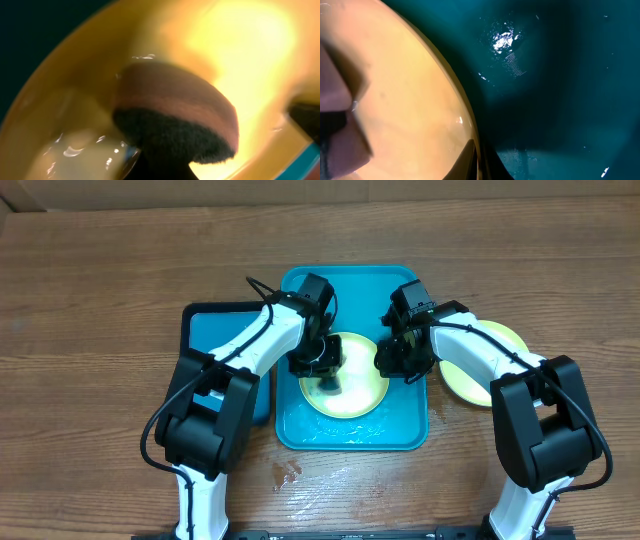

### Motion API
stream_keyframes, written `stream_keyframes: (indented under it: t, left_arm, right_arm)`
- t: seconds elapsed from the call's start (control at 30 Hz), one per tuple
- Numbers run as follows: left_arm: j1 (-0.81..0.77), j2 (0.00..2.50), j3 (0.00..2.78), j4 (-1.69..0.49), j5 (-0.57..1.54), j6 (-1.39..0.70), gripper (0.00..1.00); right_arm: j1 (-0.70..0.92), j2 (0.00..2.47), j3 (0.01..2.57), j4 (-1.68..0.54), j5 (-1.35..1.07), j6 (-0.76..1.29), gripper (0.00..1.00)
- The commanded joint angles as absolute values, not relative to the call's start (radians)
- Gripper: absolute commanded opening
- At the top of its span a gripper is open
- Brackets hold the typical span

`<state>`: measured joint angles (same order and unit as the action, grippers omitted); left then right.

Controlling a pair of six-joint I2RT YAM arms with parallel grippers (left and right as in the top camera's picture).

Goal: Clean dirty plates on tray and stack at the side
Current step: 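Scrub the last yellow plate with the sponge in the left gripper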

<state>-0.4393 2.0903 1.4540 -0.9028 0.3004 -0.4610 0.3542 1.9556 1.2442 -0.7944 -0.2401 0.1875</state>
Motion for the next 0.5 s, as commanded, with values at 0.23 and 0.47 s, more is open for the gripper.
stream_keyframes:
  t: [0.23, 0.47]
  left_arm:
    - [-0.433, 2.113, 1.553, -1.089, -0.2, -0.442, 0.04]
    - [-0.453, 2.121, 1.551, -0.952, 0.205, -0.442, 0.04]
  right_arm:
    - [0.359, 1.996, 1.23, -0.798, -0.218, 0.181, 0.04]
    - [0.361, 1.996, 1.23, -0.798, -0.222, 0.177, 0.04]
